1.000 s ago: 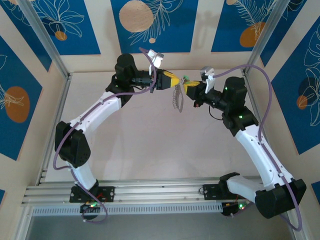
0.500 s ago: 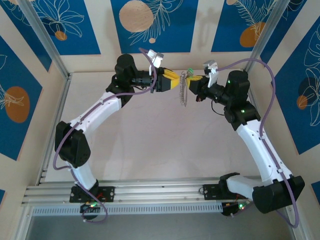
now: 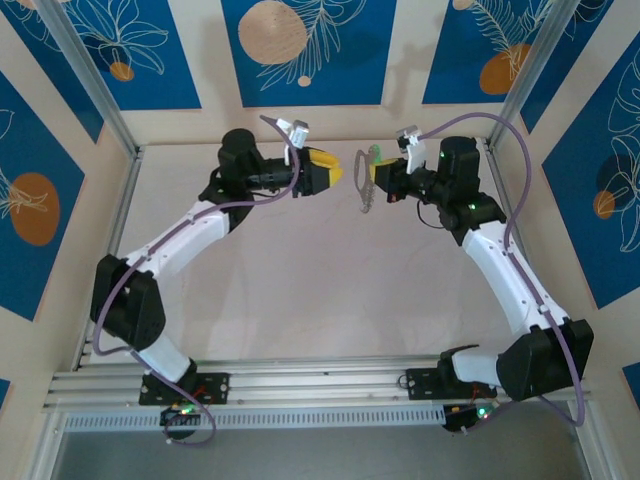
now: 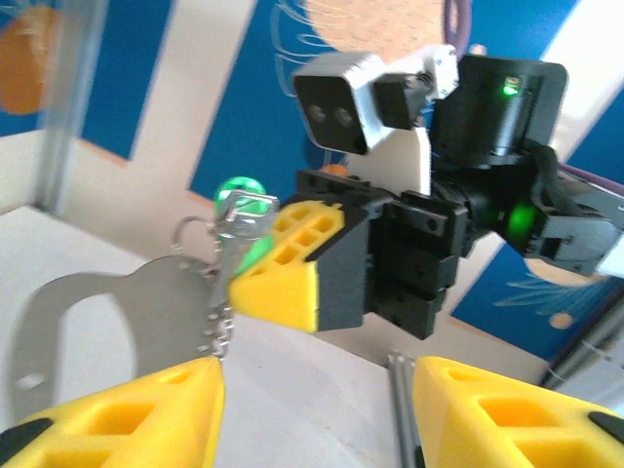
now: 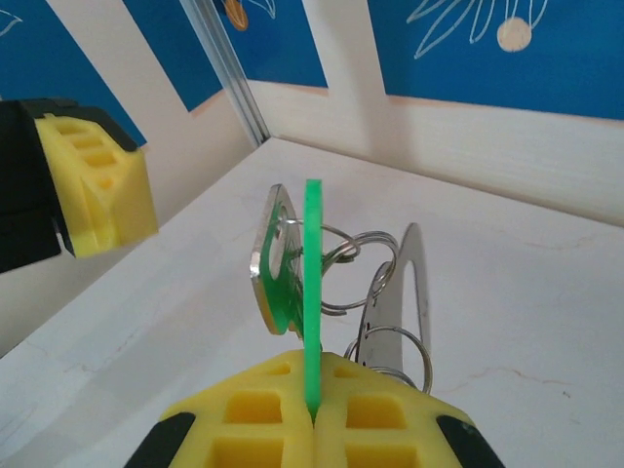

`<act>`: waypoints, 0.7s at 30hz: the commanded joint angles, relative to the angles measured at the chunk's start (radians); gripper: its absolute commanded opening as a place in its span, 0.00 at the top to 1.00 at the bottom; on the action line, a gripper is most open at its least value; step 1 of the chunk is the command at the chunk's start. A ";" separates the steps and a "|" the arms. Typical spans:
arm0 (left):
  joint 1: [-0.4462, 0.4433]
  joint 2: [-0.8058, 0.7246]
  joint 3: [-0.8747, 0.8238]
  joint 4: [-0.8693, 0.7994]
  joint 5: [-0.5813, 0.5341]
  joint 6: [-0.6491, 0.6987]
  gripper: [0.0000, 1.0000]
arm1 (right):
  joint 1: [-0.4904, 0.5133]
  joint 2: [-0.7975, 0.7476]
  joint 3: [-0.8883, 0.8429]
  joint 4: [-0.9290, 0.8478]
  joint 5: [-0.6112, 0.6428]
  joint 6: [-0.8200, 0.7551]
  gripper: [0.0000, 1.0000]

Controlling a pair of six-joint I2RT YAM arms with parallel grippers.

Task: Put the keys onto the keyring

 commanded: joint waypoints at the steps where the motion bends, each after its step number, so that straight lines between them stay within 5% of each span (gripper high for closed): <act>1: 0.031 -0.067 -0.064 0.044 -0.115 0.015 0.46 | -0.006 0.022 0.014 0.004 -0.015 -0.016 1.00; 21: 0.087 -0.177 -0.276 0.076 -0.174 0.018 0.43 | -0.007 0.339 0.071 0.100 -0.016 0.024 1.00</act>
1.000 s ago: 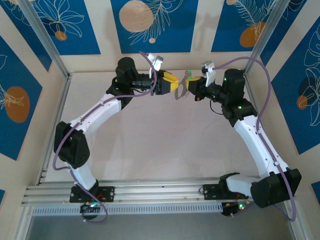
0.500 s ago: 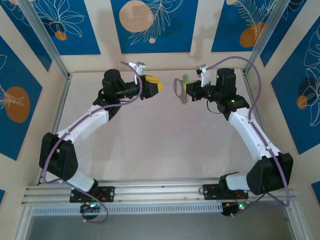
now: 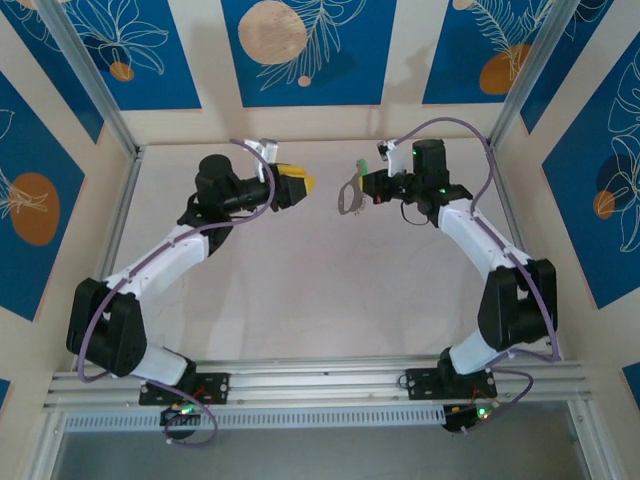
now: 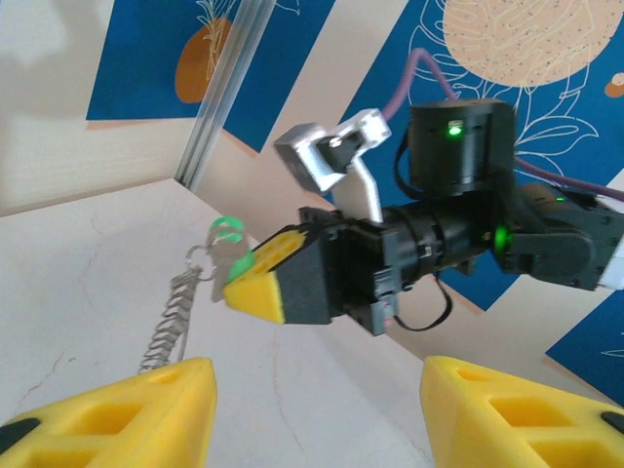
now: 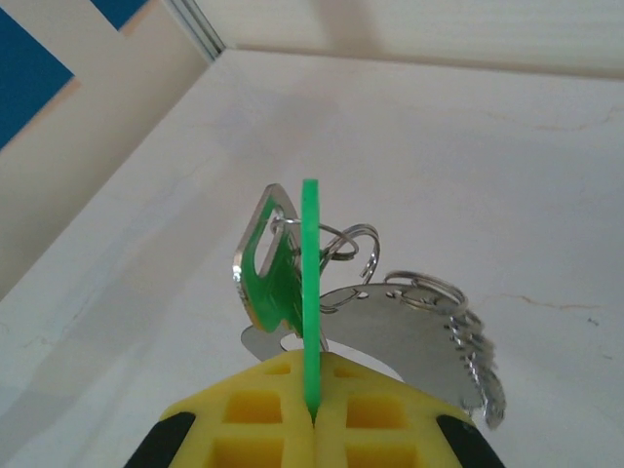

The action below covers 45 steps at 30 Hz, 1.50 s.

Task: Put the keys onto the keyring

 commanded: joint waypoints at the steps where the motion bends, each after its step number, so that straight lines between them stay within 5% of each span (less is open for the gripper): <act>1: 0.015 -0.018 -0.009 0.035 -0.005 0.018 0.43 | -0.010 0.073 0.079 0.043 -0.017 0.012 1.00; 14: 0.032 0.035 0.015 0.054 0.007 0.005 0.43 | -0.032 0.318 0.244 0.044 -0.050 0.021 1.00; 45: 0.031 0.010 -0.019 0.049 0.014 -0.021 0.42 | -0.053 0.015 -0.414 0.154 0.046 0.241 1.00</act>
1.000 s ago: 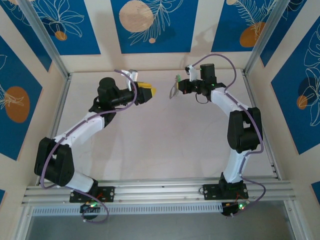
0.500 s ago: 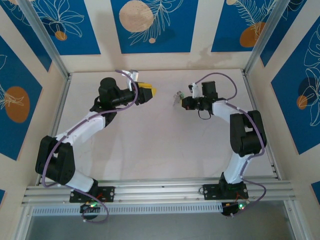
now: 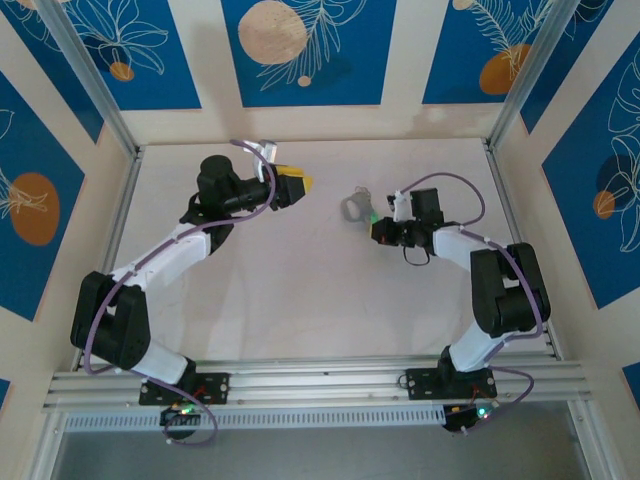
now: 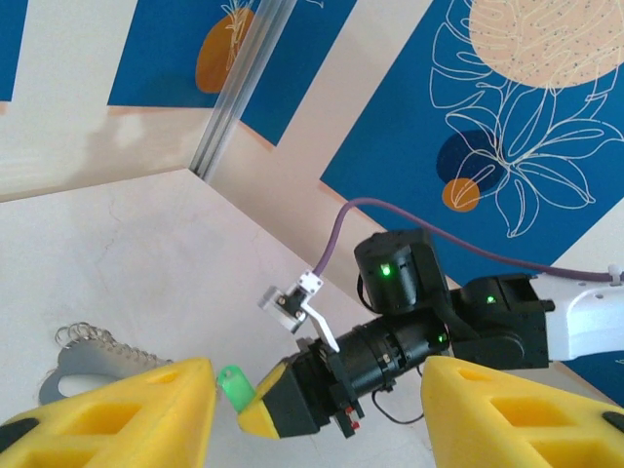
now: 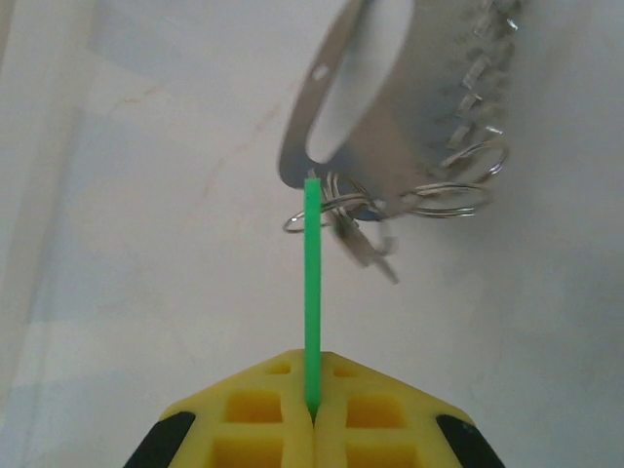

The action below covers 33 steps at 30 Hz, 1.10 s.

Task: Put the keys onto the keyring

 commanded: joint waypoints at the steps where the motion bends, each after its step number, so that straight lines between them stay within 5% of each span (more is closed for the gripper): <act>1: 0.010 -0.028 -0.009 0.019 0.015 -0.002 0.42 | 0.001 -0.041 -0.037 0.012 0.000 0.047 1.00; 14: 0.010 -0.013 -0.011 0.008 0.021 0.005 0.42 | 0.097 -0.055 -0.121 -0.012 0.003 0.098 0.99; 22: 0.010 -0.026 -0.021 -0.017 0.019 0.017 0.39 | 0.081 -0.257 -0.147 -0.093 0.011 0.129 0.21; 26: 0.010 -0.063 -0.043 -0.033 -0.014 0.037 0.23 | 0.029 -0.376 -0.099 -0.158 0.021 0.127 0.06; 33: 0.011 -0.186 -0.133 -0.063 -0.231 0.107 0.02 | -0.041 -0.508 0.010 -0.217 0.197 0.100 0.03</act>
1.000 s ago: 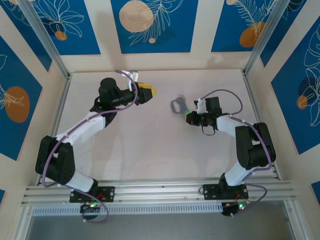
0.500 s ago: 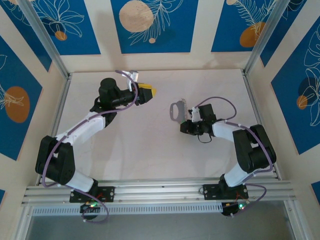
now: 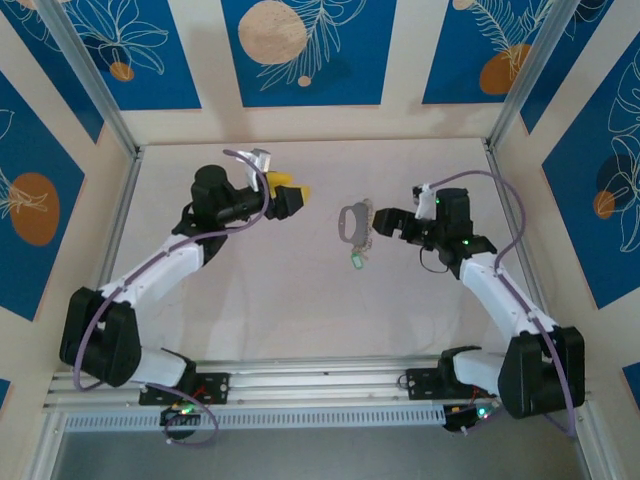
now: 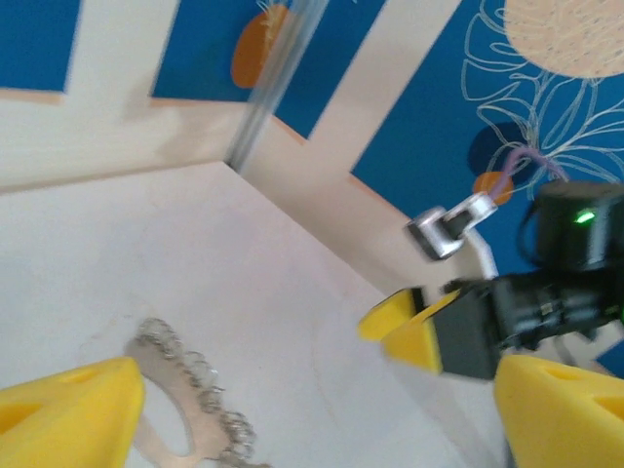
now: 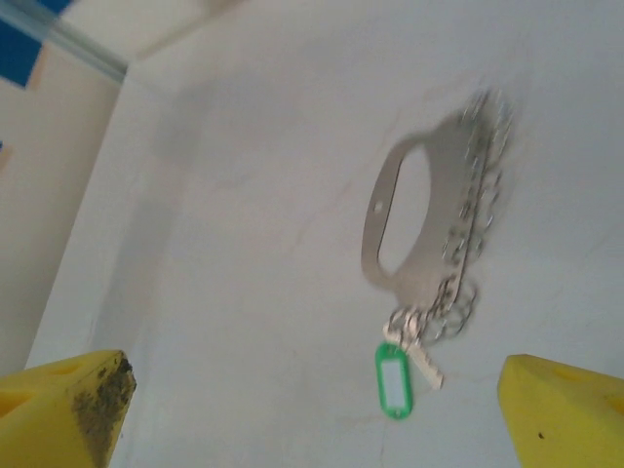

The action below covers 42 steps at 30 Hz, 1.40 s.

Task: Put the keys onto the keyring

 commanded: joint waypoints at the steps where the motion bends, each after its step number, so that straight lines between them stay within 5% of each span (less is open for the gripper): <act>1: 0.010 -0.094 -0.054 -0.010 -0.182 0.075 0.00 | -0.028 -0.053 0.043 -0.041 0.145 -0.019 0.03; 10: 0.035 -0.290 -0.243 -0.018 -0.712 0.412 0.00 | -0.101 -0.048 -0.046 0.220 0.438 -0.033 0.01; 15: 0.117 -0.345 -0.408 0.114 -0.844 0.517 0.00 | -0.109 -0.005 -0.112 0.323 0.469 -0.140 0.01; 21: 0.230 -0.296 -0.544 0.193 -0.837 0.519 0.00 | -0.124 0.054 -0.166 0.393 0.527 -0.210 0.01; 30: 0.270 -0.083 -0.653 0.391 -0.833 0.532 0.00 | -0.153 0.167 -0.273 0.564 0.541 -0.261 0.01; 42: 0.279 0.179 -0.635 0.595 -0.699 0.557 0.00 | -0.163 0.331 -0.463 1.099 0.254 -0.343 0.01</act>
